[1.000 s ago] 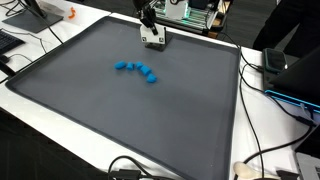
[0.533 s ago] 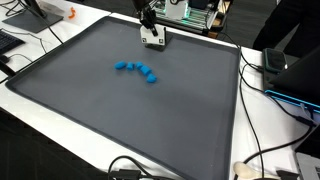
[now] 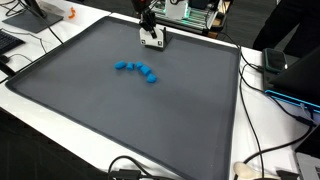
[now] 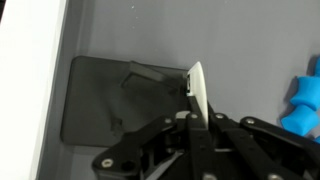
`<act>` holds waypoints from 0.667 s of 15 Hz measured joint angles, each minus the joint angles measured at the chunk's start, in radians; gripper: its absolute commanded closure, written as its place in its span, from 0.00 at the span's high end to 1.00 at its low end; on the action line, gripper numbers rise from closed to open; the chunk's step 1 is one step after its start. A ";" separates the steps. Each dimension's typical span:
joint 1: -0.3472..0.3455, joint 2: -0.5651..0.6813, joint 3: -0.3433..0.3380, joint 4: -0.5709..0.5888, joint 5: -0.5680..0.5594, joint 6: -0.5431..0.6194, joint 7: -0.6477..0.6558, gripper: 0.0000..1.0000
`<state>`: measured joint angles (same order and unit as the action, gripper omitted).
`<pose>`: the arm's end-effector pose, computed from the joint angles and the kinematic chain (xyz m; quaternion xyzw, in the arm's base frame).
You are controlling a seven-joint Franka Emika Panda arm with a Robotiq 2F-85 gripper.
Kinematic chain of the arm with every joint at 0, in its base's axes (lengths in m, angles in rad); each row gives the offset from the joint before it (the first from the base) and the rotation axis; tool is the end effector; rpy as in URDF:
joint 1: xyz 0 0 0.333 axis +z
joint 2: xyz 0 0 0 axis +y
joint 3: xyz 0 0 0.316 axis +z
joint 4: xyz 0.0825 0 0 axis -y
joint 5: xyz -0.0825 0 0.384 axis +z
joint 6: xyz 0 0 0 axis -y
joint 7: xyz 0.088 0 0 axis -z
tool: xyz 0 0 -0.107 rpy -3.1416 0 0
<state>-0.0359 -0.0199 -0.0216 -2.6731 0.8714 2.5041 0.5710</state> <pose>0.3972 -0.0282 0.2301 -0.7494 0.6189 0.1226 0.2009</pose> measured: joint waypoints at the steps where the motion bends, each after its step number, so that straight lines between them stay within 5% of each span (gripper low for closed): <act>1: 0.001 0.001 0.000 0.000 0.003 0.007 0.000 0.01; 10: 0.007 0.005 0.003 0.001 0.024 0.026 0.000 0.01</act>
<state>-0.0289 -0.0149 -0.0189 -2.6722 0.8958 2.5303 0.5709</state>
